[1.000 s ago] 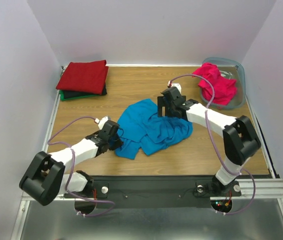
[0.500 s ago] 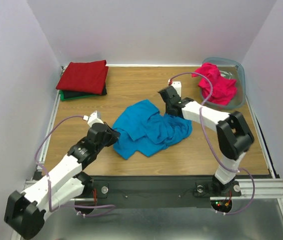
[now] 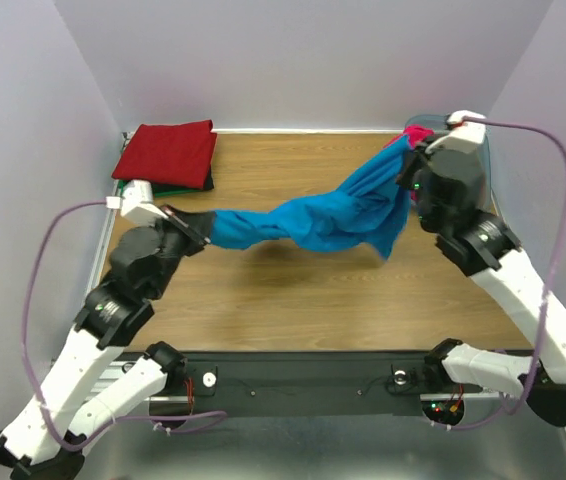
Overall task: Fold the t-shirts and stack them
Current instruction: Flatten the tshirt out
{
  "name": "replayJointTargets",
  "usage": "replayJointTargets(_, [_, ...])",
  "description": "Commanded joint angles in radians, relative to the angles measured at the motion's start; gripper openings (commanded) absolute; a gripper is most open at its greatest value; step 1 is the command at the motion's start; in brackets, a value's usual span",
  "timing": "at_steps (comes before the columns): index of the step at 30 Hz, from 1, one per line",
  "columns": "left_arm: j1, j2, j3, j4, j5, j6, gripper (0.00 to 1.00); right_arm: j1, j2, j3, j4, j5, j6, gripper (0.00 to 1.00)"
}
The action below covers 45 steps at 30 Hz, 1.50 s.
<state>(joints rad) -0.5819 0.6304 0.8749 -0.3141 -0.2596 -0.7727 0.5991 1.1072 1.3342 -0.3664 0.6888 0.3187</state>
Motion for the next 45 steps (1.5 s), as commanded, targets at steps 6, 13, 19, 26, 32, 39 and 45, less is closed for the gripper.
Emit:
replayJointTargets(6, [-0.001, -0.055, 0.259, 0.007, -0.17, 0.093, 0.0, 0.002, -0.187, 0.149, 0.008, 0.143, -0.093, 0.0])
replayJointTargets(13, [-0.001, 0.072, 0.185, -0.045, -0.354, 0.004, 0.0, 0.002, -0.195, 0.093, -0.006, 0.269, -0.087, 0.0])
replayJointTargets(19, [0.065, 0.248, 0.037, -0.02, -0.325, -0.057, 0.0, -0.001, -0.08, -0.123, -0.017, 0.302, 0.014, 0.0])
replayJointTargets(26, [0.226, 0.422, -0.14, 0.148, -0.093, 0.01, 0.0, -0.22, 0.326, -0.081, -0.012, -0.136, 0.077, 0.11])
replayJointTargets(32, [0.254, 0.483, -0.177, 0.208, -0.036, 0.032, 0.0, -0.22, 0.438, 0.002, -0.028, -0.224, 0.069, 1.0])
replayJointTargets(39, [0.257, 0.474, -0.203, 0.23, -0.029, 0.036, 0.0, -0.222, 0.105, -0.383, -0.063, -0.377, 0.256, 1.0])
replayJointTargets(45, [0.258, 0.433, -0.238, 0.244, 0.005, 0.039, 0.0, -0.222, -0.133, -0.677, -0.146, -0.567, 0.367, 1.0])
